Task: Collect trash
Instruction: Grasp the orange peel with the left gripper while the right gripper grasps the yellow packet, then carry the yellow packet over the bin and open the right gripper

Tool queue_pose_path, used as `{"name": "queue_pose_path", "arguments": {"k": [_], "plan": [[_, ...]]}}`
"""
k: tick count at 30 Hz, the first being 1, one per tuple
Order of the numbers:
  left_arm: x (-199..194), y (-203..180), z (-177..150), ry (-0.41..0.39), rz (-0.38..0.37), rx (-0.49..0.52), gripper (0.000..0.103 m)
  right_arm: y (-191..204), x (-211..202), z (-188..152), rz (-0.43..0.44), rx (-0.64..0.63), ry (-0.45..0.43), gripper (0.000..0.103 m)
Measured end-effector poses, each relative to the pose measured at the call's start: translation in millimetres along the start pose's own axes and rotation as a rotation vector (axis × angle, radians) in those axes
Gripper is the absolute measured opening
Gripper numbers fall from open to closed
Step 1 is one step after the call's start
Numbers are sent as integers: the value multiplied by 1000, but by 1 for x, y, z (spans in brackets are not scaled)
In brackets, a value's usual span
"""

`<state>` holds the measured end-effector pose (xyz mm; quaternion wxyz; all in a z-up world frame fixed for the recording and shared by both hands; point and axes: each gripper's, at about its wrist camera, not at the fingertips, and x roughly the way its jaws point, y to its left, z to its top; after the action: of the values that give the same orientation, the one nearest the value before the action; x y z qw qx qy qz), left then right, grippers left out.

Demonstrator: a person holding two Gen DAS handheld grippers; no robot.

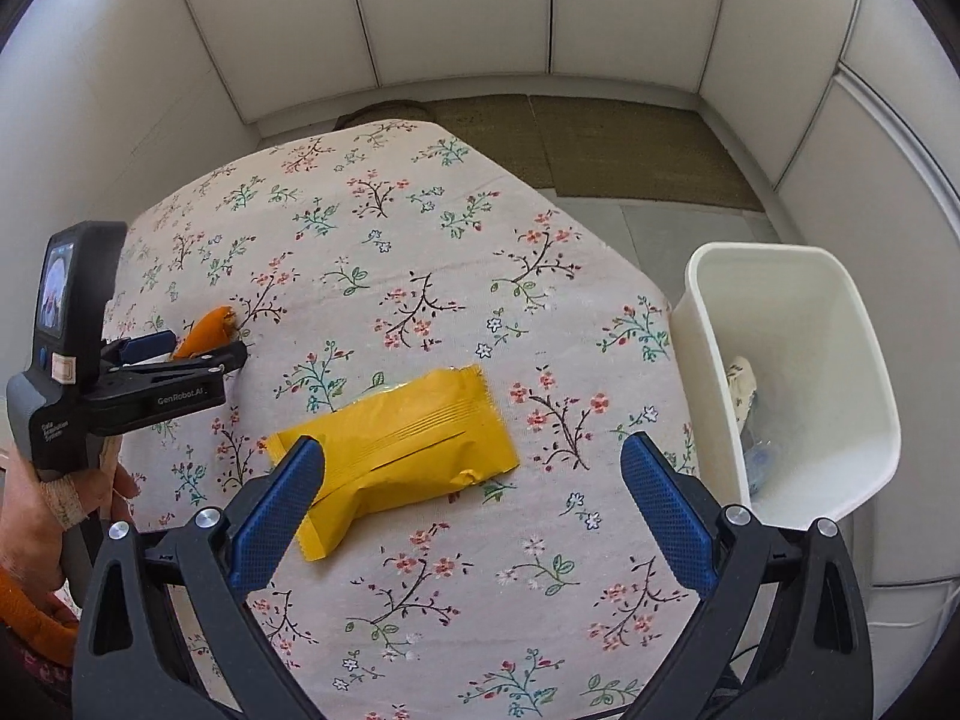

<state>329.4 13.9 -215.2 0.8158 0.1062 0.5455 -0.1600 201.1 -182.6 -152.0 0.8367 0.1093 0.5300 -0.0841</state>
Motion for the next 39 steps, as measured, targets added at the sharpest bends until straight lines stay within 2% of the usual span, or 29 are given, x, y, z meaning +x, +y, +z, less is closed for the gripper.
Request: {"name": "queue_pose_path", "arguments": {"k": [1,3,6,13,17,22,25,28,30,33,39], "plan": [[-4,3,-3,-10,-12,-2,63,-2,2,0,3,17,8,96],[-10,10,-9,-26,-51,-34,38,-5,6,-1,8,52,22,96],[-21,18,-25,-49,-89,-80,22,-7,12,-3,14,77,41,96],[-54,37,-95,-141,-126,-207,18,3,26,-8,-9,76,59,96],[-75,42,-138,-180,-158,-290,18,5,43,-11,-14,135,90,96],[-89,48,-179,-171,-178,-325,18,14,61,-9,18,245,116,96],[-90,48,-196,-167,-187,-347,18,30,70,-11,56,229,143,95],[-93,49,-205,-174,-198,-364,18,43,70,-17,6,131,114,75],[-96,54,-209,-187,-195,-385,18,47,65,-17,37,89,95,39],[-98,63,-213,-209,-199,-436,18,46,59,-17,122,74,102,28],[-111,73,-218,-258,-185,-492,18,52,37,-19,189,4,50,25]]}}
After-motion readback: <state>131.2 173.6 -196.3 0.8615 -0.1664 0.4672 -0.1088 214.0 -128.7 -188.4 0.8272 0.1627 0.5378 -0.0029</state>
